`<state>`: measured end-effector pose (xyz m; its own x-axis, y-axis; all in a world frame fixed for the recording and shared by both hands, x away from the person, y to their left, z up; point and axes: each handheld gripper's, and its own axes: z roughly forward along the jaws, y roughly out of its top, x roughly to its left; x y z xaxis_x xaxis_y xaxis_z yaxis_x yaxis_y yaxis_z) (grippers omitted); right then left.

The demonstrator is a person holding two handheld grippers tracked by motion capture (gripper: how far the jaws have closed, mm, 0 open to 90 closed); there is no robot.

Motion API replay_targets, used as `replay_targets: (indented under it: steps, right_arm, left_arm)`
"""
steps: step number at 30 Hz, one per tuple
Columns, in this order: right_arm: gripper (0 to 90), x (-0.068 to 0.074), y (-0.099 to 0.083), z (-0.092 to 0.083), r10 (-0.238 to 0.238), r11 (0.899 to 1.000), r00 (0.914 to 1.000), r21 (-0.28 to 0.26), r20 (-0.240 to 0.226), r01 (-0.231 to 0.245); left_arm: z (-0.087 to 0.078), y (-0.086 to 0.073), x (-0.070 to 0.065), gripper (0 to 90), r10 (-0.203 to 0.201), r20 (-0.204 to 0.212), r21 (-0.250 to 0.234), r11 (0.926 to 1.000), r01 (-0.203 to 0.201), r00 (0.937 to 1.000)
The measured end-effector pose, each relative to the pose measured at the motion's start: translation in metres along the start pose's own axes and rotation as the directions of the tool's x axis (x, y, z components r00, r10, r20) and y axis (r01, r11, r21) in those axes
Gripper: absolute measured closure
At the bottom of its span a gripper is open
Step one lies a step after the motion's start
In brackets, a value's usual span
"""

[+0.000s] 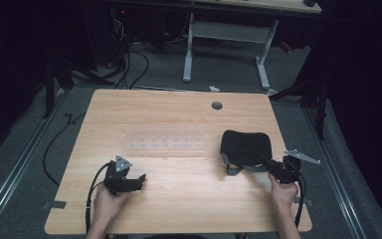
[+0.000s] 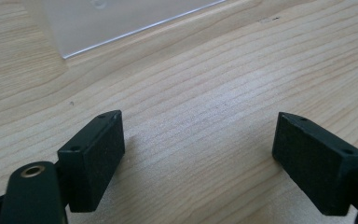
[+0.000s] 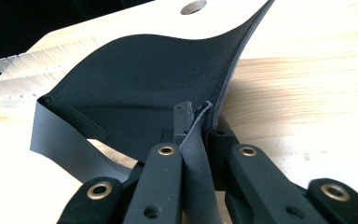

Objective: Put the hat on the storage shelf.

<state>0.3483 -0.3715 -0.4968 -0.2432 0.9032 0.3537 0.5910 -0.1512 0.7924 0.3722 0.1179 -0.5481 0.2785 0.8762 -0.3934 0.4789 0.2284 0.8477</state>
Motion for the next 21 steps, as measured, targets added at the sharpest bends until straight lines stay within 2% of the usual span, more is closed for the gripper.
replay_targets:
  steps: [5,10,12,16,21]
  right_arm:
    - [86.4,0.005,-0.001,-0.012,-0.017,1.0,0.9998,-0.01,-0.007,0.016]
    - [86.4,0.009,-0.005,-0.019,0.004,1.0,0.9991,-0.022,-0.043,-0.005]
    - [86.4,0.011,-0.006,-0.02,-0.001,1.0,0.9987,-0.021,-0.051,0.0]
    - [86.4,0.014,-0.007,-0.027,-0.019,1.0,0.9973,-0.022,-0.071,0.017]
    - [86.3,0.018,-0.008,-0.033,-0.017,1.0,0.9933,-0.015,-0.114,0.016]
  left_arm:
    - [0.0,0.0,0.0,15.8,0.003,0.008,0.007,1.0,-0.003,1.0]
    - [0.0,0.0,0.0,15.3,0.009,0.01,0.008,0.9999,-0.009,0.9999]
    - [-0.001,0.0,0.0,15.3,0.009,0.012,0.01,0.9999,-0.01,0.9999]
    - [-0.002,-0.001,-0.002,15.6,0.016,0.033,0.023,0.9996,-0.017,0.9993]
    - [-0.003,-0.003,-0.008,15.5,0.012,0.065,0.025,0.9996,-0.014,0.9978]
